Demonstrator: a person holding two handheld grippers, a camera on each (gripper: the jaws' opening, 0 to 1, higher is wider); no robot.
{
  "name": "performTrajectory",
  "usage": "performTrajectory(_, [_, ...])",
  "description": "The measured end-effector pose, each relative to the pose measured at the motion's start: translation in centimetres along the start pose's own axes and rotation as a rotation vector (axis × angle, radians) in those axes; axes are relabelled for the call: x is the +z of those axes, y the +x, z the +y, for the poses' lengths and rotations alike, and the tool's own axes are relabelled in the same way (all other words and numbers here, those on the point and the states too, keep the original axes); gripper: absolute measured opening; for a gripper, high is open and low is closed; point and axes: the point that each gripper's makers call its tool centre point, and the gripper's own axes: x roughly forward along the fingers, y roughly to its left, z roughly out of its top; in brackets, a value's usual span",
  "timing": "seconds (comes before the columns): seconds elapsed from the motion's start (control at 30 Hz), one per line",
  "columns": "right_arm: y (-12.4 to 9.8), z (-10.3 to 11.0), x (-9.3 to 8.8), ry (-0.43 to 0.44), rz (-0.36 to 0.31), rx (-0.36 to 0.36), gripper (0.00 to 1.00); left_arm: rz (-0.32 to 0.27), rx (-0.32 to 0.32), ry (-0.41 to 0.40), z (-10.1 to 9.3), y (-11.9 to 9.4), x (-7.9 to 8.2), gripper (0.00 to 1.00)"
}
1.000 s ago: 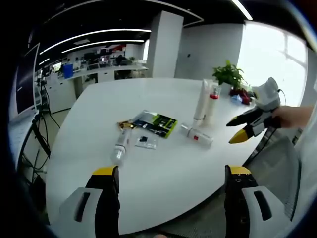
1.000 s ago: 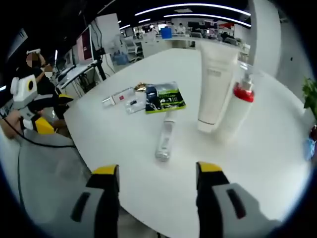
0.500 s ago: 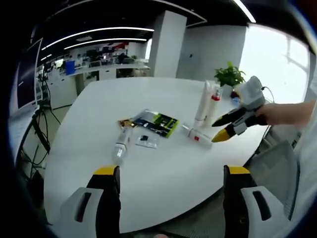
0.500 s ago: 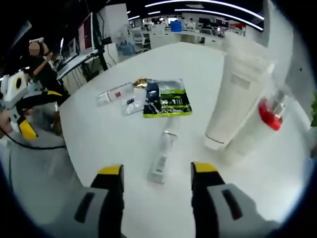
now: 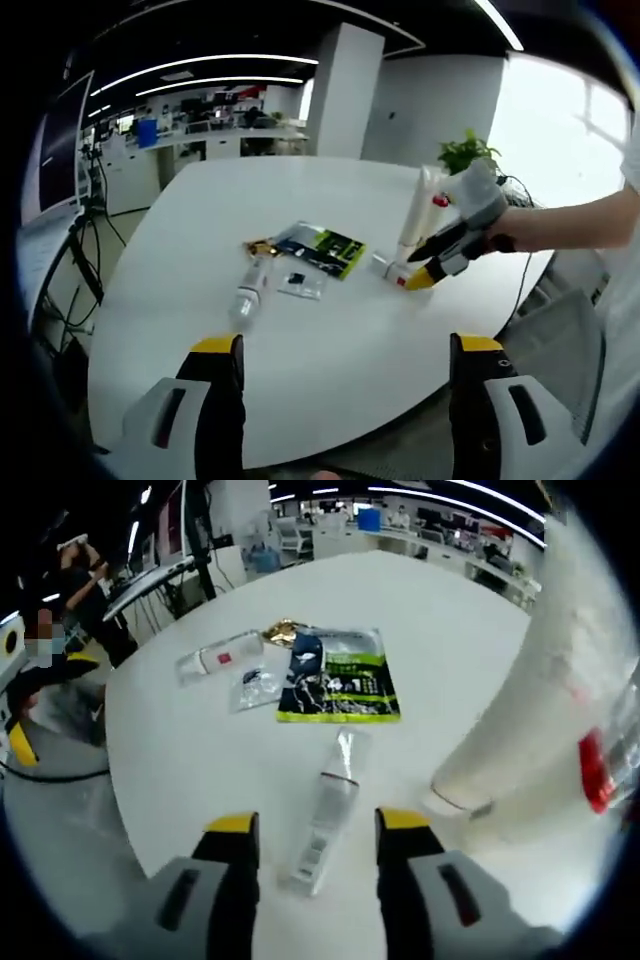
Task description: Arrange the skincare products in the storage area until every visible bottle or jar stands upright without overlapping.
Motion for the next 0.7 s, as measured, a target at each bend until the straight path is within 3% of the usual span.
performTrajectory(0.47, [2.1, -0.2, -0.6, -0.002, 0.107, 0.0, 0.32, -0.004, 0.016, -0.007, 0.3, -0.1, 0.0, 0.81])
performTrajectory(0.7, [2.0, -0.8, -0.7, -0.044, 0.082, -0.026, 0.25, 0.017, 0.005, 0.006, 0.1, 0.1, -0.3, 0.8])
